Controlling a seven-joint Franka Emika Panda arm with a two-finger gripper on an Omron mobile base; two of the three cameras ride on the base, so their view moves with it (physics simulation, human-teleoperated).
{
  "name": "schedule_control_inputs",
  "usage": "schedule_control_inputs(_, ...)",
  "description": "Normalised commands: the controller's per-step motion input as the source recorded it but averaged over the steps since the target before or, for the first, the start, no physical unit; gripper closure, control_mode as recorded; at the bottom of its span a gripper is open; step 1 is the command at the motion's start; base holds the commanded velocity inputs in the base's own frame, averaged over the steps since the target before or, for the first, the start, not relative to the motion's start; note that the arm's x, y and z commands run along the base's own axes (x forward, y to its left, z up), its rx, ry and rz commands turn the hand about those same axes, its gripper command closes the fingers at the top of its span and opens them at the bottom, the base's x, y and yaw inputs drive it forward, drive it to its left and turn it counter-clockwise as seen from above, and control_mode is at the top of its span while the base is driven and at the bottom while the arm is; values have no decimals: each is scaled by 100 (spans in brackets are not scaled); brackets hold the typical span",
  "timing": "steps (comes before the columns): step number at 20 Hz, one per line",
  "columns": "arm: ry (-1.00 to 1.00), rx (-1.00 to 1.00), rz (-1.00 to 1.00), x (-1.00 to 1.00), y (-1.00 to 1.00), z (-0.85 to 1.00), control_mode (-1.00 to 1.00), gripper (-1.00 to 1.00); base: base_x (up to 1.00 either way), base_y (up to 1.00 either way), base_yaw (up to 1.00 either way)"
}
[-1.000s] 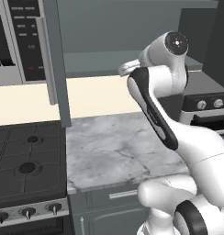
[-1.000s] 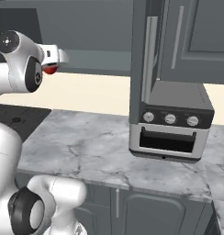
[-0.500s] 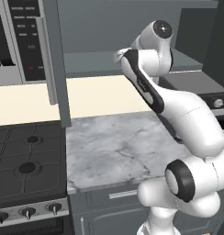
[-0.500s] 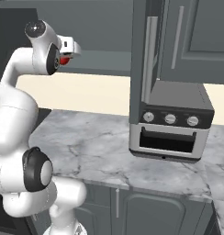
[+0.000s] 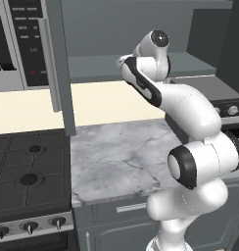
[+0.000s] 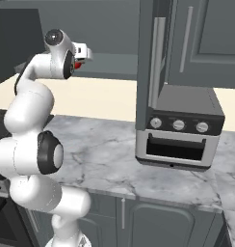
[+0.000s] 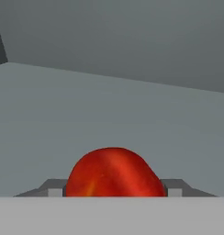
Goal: Pick the tomato from the counter and place it in the cabinet. Then close the cabinet.
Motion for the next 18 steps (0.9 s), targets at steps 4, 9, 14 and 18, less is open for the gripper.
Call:
schedule_control_inputs(4, -1, 0, -5, 56, 0, 0, -100, 100, 0, 0, 0)
schedule_control_inputs(9, -1, 0, -5, 39, 0, -4, -100, -100, 0, 0, 0)
schedule_control_inputs(14, -4, 0, -3, -7, 0, 30, -100, -100, 0, 0, 0)
schedule_control_inputs(18, -5, 0, 0, -56, 14, 23, -100, -100, 0, 0, 0)
